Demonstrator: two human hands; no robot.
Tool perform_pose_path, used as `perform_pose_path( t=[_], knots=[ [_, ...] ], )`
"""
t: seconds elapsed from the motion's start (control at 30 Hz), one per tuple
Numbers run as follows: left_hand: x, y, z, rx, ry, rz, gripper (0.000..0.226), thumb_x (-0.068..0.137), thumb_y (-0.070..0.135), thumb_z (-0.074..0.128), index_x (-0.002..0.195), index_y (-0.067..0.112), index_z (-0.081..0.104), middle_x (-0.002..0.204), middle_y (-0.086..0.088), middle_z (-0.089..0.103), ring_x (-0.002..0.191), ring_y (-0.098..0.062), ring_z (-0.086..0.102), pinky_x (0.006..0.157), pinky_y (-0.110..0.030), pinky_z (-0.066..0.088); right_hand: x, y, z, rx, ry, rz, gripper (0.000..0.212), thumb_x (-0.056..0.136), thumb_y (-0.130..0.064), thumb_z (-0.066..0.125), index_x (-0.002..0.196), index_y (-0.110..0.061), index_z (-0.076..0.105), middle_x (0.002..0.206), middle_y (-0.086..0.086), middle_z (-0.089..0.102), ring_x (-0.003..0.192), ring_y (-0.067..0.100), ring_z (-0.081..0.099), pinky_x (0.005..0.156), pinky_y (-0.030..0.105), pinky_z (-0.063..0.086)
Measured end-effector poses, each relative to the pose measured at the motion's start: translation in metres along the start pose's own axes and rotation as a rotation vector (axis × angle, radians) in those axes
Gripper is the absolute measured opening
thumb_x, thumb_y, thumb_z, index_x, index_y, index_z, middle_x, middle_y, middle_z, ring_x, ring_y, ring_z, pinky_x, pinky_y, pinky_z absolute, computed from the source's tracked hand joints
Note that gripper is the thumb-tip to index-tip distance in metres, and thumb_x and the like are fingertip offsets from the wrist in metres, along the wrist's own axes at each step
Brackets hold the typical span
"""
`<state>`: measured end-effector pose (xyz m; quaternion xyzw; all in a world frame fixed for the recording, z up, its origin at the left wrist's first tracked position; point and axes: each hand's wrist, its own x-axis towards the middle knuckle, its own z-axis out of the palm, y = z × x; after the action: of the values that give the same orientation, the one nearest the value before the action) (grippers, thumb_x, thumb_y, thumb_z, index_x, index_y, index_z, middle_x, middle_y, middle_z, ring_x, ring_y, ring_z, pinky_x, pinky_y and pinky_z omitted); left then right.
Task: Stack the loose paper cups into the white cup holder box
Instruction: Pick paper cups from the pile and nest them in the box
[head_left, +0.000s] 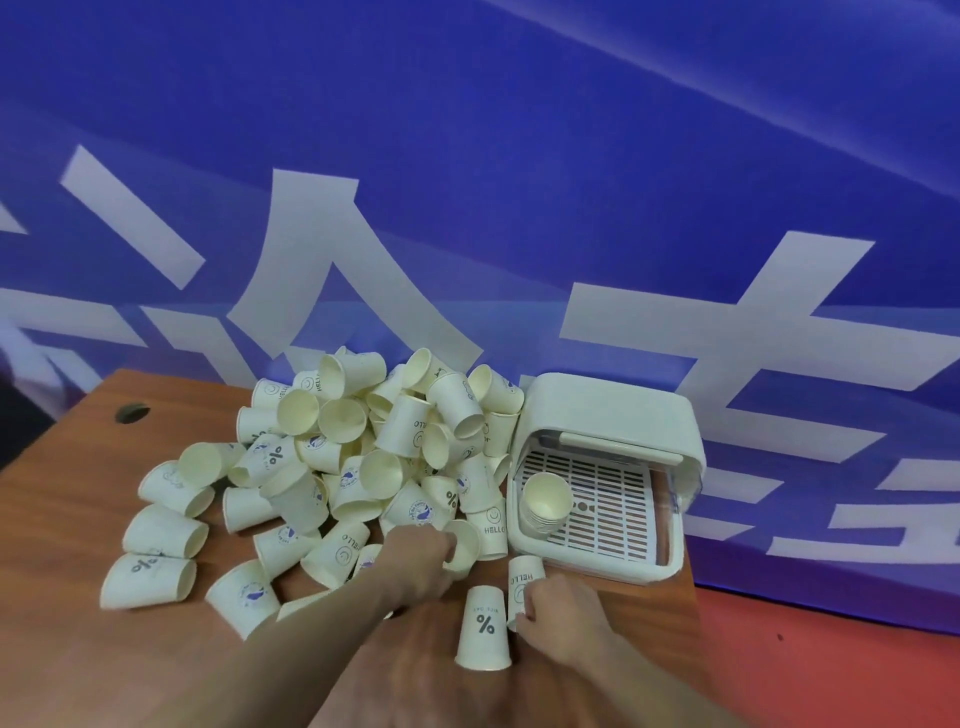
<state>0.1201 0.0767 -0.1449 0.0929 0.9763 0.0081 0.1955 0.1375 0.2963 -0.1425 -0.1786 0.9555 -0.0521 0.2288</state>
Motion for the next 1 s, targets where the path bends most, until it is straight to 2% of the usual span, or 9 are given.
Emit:
perform_pose_path(
  t=[0.13, 0.23, 0.33, 0.67, 0.77, 0.87, 1.0],
  knots=[
    [-0.003, -0.001, 0.006, 0.050, -0.019, 0.008, 0.036, 0.090, 0.032, 0.051, 0.124, 0.020, 0.053, 0.117, -0.011, 0.062, 0.105, -0.031, 0.060, 0.080, -0.035, 0.042, -0.006, -0.011, 0.021, -0.128, -0.109, -0.079, 0.030, 0.082, -0.050, 0.051, 0.089, -0.021, 0.057, 0.103, 0.006, 0.066, 0.096, 0.030, 0.062, 0.070, 0.033, 0.037],
    [-0.002, 0.000, 0.008, 0.082, -0.028, 0.024, 0.035, 0.090, 0.028, 0.051, 0.124, 0.018, 0.054, 0.115, -0.012, 0.063, 0.105, -0.033, 0.060, 0.079, -0.035, 0.042, -0.006, -0.014, 0.031, -0.182, -0.129, -0.083, 0.039, 0.084, -0.048, 0.053, 0.106, -0.017, 0.061, 0.109, 0.007, 0.065, 0.102, 0.030, 0.061, 0.076, 0.034, 0.041],
    [0.000, 0.000, 0.013, 0.115, -0.043, 0.036, 0.031, 0.091, 0.026, 0.050, 0.119, 0.016, 0.058, 0.113, -0.012, 0.064, 0.103, -0.033, 0.061, 0.080, -0.036, 0.043, -0.003, -0.016, 0.036, -0.199, -0.145, -0.068, 0.040, 0.088, -0.046, 0.051, 0.112, -0.016, 0.060, 0.113, 0.009, 0.064, 0.107, 0.031, 0.059, 0.083, 0.036, 0.043],
    [0.016, 0.000, 0.018, 0.183, -0.078, 0.068, 0.023, 0.093, 0.020, 0.047, 0.105, 0.009, 0.064, 0.107, -0.014, 0.067, 0.096, -0.035, 0.065, 0.075, -0.037, 0.047, 0.007, -0.014, 0.035, -0.145, -0.150, -0.054, 0.033, 0.091, -0.037, 0.048, 0.106, -0.012, 0.064, 0.111, 0.011, 0.065, 0.107, 0.031, 0.058, 0.084, 0.034, 0.043],
    [0.019, 0.001, 0.017, 0.209, -0.078, 0.084, 0.022, 0.094, 0.019, 0.047, 0.105, 0.009, 0.064, 0.107, -0.014, 0.067, 0.096, -0.035, 0.065, 0.075, -0.038, 0.047, 0.007, -0.012, 0.036, -0.130, -0.127, -0.064, 0.033, 0.091, -0.036, 0.046, 0.103, -0.012, 0.065, 0.108, 0.011, 0.066, 0.105, 0.031, 0.059, 0.079, 0.034, 0.041],
    [0.019, 0.001, 0.016, 0.215, -0.061, 0.102, 0.021, 0.094, 0.018, 0.048, 0.105, 0.009, 0.064, 0.107, -0.014, 0.067, 0.095, -0.036, 0.065, 0.072, -0.037, 0.045, 0.007, -0.011, 0.035, -0.117, -0.090, -0.072, 0.034, 0.092, -0.035, 0.042, 0.102, -0.012, 0.065, 0.106, 0.012, 0.066, 0.103, 0.033, 0.059, 0.073, 0.034, 0.036],
    [0.018, 0.003, 0.012, 0.210, -0.025, 0.126, 0.018, 0.093, 0.015, 0.048, 0.104, 0.010, 0.062, 0.103, -0.014, 0.067, 0.091, -0.035, 0.065, 0.067, -0.036, 0.038, 0.005, -0.011, 0.026, -0.082, -0.043, -0.064, 0.031, 0.091, -0.036, 0.040, 0.095, -0.016, 0.064, 0.102, 0.010, 0.067, 0.099, 0.032, 0.061, 0.074, 0.035, 0.041]
  ],
)
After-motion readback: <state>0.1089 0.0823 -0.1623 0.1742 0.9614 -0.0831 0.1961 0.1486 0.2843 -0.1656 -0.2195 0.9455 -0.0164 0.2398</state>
